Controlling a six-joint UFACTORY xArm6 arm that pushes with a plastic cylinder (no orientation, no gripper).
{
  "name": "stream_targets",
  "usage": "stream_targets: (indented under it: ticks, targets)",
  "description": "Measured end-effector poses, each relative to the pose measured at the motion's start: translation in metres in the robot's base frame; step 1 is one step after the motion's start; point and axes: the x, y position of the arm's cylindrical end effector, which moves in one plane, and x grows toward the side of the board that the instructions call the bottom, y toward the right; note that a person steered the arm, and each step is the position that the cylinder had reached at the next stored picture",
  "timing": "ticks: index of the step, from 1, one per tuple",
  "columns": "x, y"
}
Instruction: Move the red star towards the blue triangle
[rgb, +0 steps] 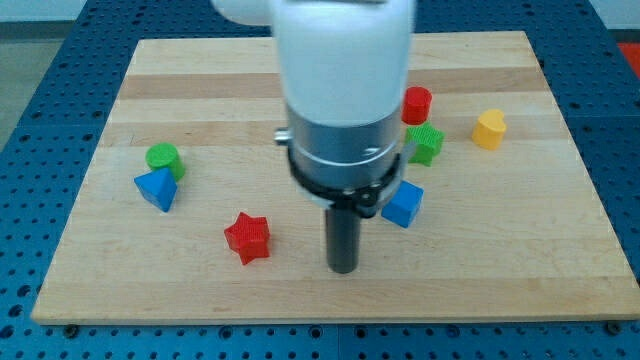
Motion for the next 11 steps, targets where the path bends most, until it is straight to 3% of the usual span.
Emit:
stream_targets:
  ticks: [1,3,7,9,11]
  targets:
    - [-0.009,-0.006]
    - [-0.009,-0.072]
    - [-0.01,-0.122]
    - [-0.013,-0.106]
    - [-0.013,-0.16]
